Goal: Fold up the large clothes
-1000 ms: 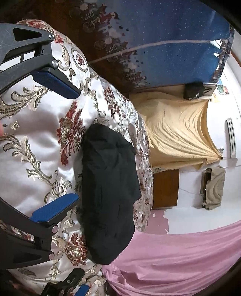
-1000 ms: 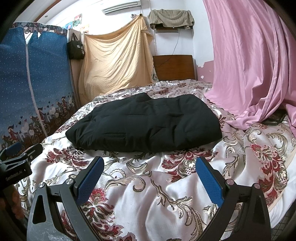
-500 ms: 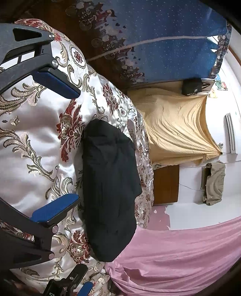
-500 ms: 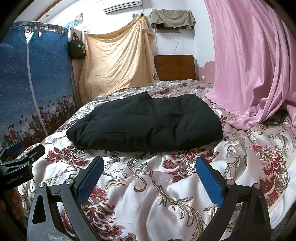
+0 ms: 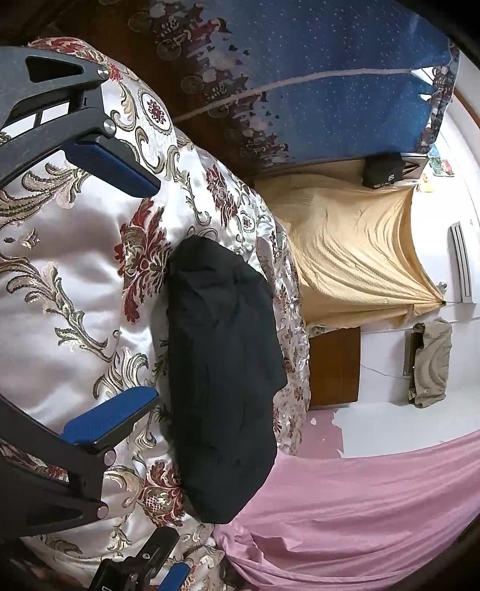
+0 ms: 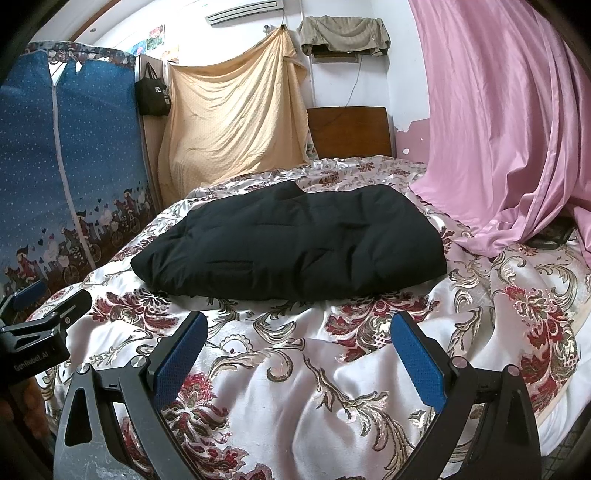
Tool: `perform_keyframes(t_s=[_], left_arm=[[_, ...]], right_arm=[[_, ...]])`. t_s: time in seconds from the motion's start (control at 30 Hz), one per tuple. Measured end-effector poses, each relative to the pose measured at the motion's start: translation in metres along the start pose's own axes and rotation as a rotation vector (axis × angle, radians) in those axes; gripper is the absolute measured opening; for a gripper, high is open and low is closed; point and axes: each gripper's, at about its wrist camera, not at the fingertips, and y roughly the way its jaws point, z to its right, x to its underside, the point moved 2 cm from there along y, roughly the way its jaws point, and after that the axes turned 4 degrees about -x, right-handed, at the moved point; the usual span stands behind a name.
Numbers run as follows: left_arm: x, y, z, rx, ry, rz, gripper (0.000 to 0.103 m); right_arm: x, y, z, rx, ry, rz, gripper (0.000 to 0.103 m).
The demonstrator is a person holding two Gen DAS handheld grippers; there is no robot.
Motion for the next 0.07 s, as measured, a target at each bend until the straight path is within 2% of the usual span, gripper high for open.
perform_keyframes(t_s=[0.07], left_arm=[[0.0017, 0.0018, -0.0004, 0.001, 0.003, -0.007, 0.103]], right_arm=[[0.0006, 0.0002, -0.0004, 0.000, 0.001, 0.000, 0.097]])
